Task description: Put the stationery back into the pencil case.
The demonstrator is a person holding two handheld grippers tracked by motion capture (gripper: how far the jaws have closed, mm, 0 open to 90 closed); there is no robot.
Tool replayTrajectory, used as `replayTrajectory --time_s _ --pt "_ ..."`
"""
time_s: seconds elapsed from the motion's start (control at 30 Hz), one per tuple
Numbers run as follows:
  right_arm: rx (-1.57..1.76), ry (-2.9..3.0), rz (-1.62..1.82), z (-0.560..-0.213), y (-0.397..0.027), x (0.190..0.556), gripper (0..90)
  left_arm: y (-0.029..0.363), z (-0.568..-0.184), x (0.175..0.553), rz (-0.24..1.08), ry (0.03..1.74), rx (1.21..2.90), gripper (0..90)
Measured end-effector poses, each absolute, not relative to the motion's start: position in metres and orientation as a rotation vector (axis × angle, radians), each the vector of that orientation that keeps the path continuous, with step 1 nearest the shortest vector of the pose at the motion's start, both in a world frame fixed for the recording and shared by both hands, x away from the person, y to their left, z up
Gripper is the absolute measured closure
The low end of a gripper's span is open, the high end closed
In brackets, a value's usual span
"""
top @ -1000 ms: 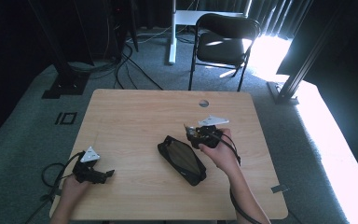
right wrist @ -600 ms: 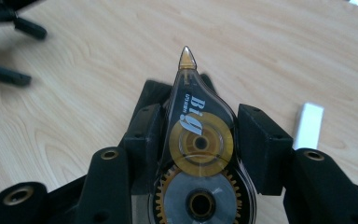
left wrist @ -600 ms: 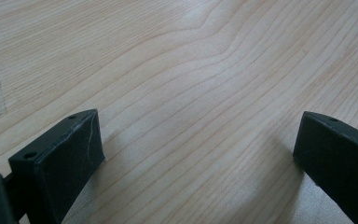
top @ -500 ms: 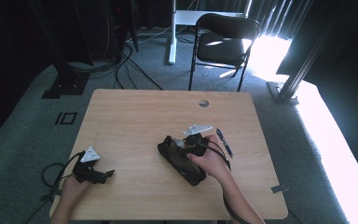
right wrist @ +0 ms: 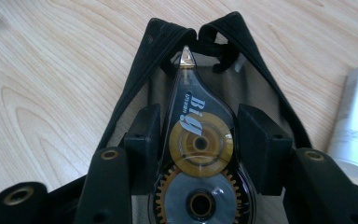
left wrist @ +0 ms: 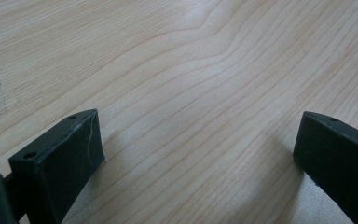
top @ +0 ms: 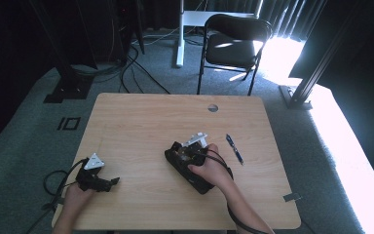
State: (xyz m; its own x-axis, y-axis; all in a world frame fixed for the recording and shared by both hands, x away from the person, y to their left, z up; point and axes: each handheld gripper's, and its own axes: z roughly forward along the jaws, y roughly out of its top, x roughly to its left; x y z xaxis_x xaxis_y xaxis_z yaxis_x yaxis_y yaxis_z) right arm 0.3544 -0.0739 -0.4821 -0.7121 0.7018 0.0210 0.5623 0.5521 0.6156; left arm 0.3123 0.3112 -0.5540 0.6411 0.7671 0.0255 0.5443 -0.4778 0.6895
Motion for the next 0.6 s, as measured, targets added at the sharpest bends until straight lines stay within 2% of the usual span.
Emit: replayTrajectory --time_s 0.6 --pt "1.077 2.614 0.786 -0.497 -0.061 0.364 50.5 0.311 -0.554 0.312 0.439 1.018 2.203 1.6"
